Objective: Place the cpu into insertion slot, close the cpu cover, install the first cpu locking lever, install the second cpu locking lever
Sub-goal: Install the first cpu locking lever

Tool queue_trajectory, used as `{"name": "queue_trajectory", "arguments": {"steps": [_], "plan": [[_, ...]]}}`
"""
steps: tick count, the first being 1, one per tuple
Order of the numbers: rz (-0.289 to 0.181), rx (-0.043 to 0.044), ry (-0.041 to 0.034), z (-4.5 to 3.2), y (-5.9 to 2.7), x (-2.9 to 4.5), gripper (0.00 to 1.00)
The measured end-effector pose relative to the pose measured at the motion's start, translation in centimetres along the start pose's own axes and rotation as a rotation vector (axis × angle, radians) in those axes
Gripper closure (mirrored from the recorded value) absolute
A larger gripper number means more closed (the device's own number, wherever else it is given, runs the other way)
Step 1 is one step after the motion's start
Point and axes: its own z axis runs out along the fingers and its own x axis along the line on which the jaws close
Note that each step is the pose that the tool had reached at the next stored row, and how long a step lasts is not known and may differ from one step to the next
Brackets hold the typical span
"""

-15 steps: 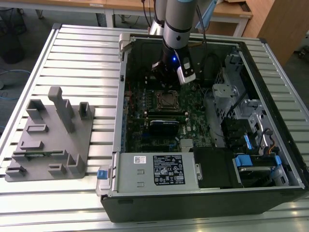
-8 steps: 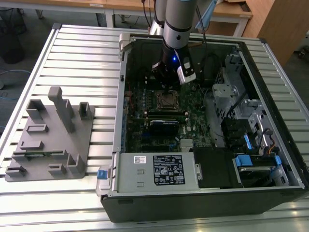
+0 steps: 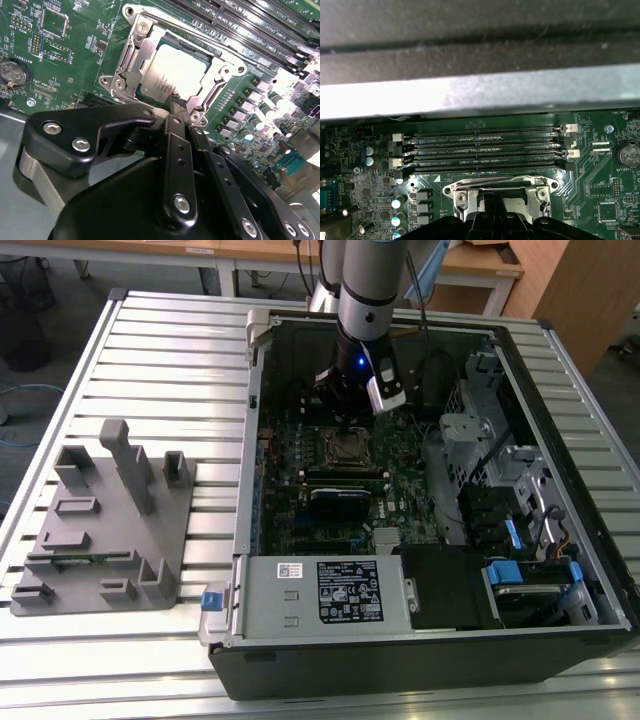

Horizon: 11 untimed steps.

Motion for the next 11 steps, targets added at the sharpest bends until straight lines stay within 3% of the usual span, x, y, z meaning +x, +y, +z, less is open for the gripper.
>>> {"name": "queue_trajectory", "arguments": {"steps": [3, 8, 11], "plan": [[0.0, 0.0048, -0.0005, 0.01, 0.01, 0.0, 0.89], [0.001, 0.0382, -0.0031, 0.01, 0.0, 0.0, 0.89], [0.0, 0.0401, -0.0032, 0.0, 0.0, 0.0, 0.89]]}}
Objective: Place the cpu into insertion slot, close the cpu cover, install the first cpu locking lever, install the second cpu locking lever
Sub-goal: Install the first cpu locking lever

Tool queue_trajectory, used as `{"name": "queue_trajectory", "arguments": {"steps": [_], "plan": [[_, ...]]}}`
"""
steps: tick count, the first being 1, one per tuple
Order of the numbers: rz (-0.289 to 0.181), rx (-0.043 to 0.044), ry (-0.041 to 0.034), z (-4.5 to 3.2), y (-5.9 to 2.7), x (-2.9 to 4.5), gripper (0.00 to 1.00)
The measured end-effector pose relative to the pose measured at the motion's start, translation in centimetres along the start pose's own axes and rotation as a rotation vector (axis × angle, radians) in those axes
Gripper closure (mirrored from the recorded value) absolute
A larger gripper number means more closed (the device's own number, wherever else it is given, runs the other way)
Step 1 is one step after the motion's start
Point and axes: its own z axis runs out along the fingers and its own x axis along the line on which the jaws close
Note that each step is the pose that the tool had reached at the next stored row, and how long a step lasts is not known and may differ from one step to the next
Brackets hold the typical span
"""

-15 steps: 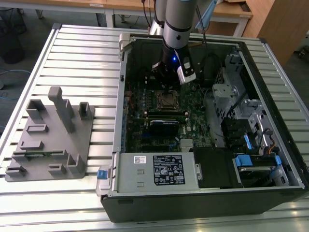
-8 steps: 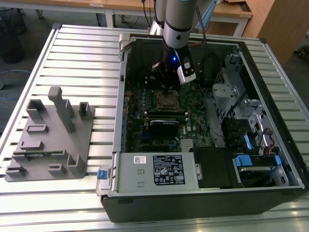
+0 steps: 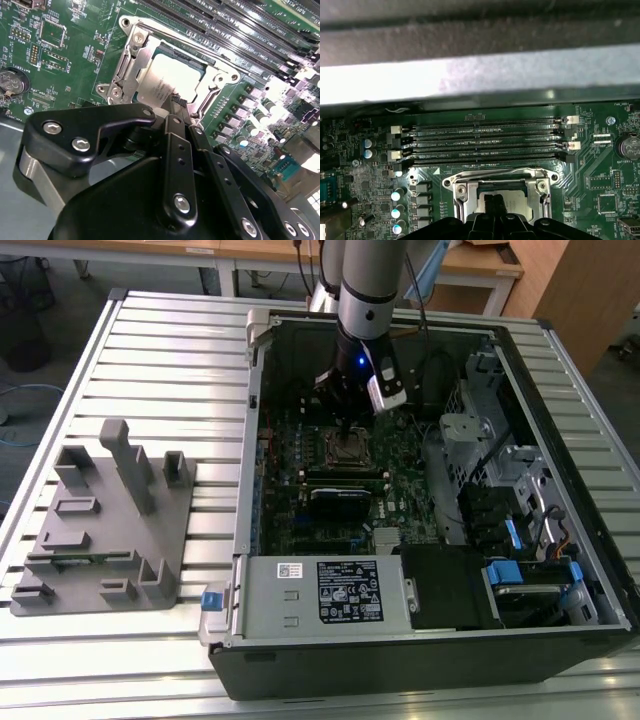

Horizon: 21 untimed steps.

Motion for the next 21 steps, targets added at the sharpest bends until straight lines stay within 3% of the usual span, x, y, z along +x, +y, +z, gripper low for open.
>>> {"name": "queue_trajectory", "arguments": {"steps": [21], "plan": [[0.0, 0.0003, 0.0001, -0.4, 0.01, 0.01, 0.89]]}}
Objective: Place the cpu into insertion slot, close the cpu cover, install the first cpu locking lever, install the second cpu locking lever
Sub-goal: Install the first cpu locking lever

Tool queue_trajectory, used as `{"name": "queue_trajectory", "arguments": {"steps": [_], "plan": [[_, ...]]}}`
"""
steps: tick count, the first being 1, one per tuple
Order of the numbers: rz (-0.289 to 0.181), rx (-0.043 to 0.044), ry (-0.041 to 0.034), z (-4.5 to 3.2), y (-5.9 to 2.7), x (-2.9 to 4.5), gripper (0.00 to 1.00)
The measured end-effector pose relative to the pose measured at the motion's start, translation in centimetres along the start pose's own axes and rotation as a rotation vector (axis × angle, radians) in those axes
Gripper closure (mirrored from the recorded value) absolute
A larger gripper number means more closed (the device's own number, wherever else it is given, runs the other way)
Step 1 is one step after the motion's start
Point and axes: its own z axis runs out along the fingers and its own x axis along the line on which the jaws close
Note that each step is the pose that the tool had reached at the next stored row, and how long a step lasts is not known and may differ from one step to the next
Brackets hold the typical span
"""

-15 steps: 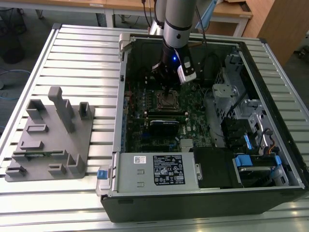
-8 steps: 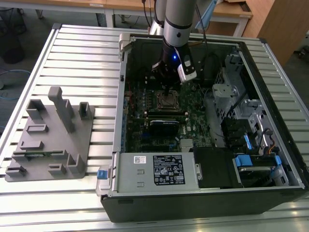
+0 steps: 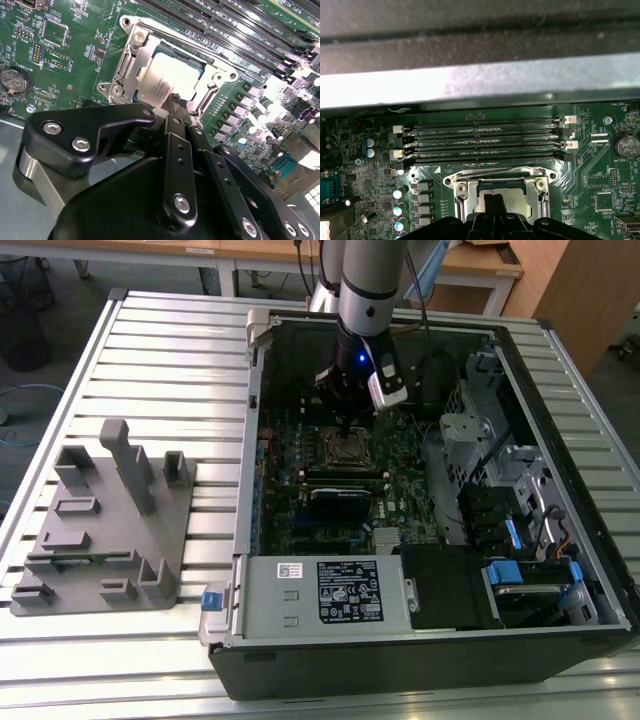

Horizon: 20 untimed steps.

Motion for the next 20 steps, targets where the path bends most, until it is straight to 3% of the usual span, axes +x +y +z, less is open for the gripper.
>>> {"name": "queue_trajectory", "arguments": {"steps": [4, 7, 9, 11, 12, 14, 15, 20], "plan": [[0.0, 0.0014, -0.0002, -0.11, 0.01, 0.0, 0.89], [0.0, 0.0118, -0.0009, -0.21, 0.01, 0.01, 0.89], [0.0, 0.0315, -0.0026, -0.25, 0.01, 0.0, 0.89], [0.001, 0.0642, -0.0052, -0.26, 0.01, 0.01, 0.89], [0.001, 0.0716, -0.0059, -0.25, 0.0, 0.01, 0.89], [0.001, 0.0735, -0.0096, -0.25, -0.02, 0.21, 0.89], [0.001, 0.0742, -0.0137, -0.24, -0.02, 0.33, 0.89], [0.0, 0.0759, -0.0526, -0.06, -0.03, 0.38, 0.89]]}}
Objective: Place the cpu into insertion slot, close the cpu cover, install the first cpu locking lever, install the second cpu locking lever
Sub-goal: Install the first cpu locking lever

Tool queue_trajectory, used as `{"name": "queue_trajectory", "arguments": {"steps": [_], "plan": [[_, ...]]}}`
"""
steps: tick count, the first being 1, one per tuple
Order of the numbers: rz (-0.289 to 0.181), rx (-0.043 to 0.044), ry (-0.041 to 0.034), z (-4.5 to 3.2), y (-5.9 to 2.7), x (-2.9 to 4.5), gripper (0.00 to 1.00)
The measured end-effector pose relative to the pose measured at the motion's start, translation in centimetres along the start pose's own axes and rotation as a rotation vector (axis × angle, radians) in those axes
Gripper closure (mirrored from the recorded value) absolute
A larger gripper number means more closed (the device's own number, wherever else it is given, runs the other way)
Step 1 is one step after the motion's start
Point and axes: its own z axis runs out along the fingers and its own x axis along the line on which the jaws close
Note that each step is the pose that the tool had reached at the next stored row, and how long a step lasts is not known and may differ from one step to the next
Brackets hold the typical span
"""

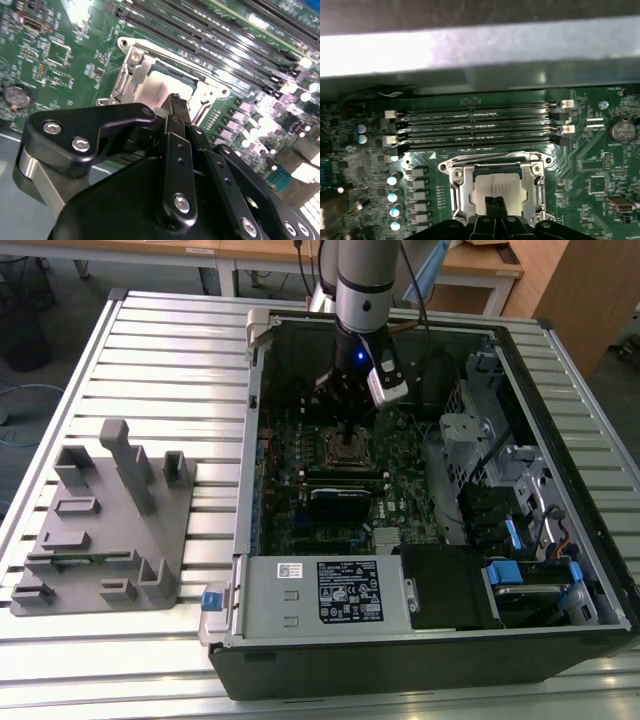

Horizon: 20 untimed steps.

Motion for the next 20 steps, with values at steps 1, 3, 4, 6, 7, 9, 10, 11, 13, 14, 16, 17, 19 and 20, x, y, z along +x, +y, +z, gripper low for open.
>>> {"name": "queue_trajectory", "arguments": {"steps": [1, 3, 4, 6, 7, 9, 10, 11, 13, 14, 16, 17, 19, 20], "plan": [[-0.001, -0.0002, -0.0029, 0.04, 0.0, 0.0, 0.89], [-0.008, -0.0008, -0.0038, 0.15, 0.02, -0.1, 0.89], [-0.015, -0.0008, -0.0041, 0.22, 0.02, -0.18, 0.89], [-0.033, -0.0016, -0.0052, 0.37, 0.04, -0.31, 0.89], [-0.043, -0.0021, -0.0058, 0.42, 0.05, -0.37, 0.89], [-0.048, -0.0018, -0.0059, 0.43, 0.05, -0.38, 0.89], [-0.048, -0.0017, -0.006, 0.43, 0.05, -0.38, 0.89], [-0.048, -0.0017, -0.006, 0.41, 0.05, -0.38, 0.89], [-0.048, -0.0019, -0.0061, 0.22, 0.04, -0.39, 0.89], [-0.048, -0.0019, -0.0061, 0.06, 0.03, -0.4, 0.89], [-0.048, -0.002, -0.0061, -0.27, 0.01, -0.41, 0.89], [-0.048, -0.0018, -0.0061, -0.43, 0.0, -0.42, 0.89], [-0.048, -0.0018, -0.006, -0.77, -0.02, -0.43, 0.89], [-0.048, -0.0019, -0.006, -0.91, -0.02, -0.44, 0.89]]}}
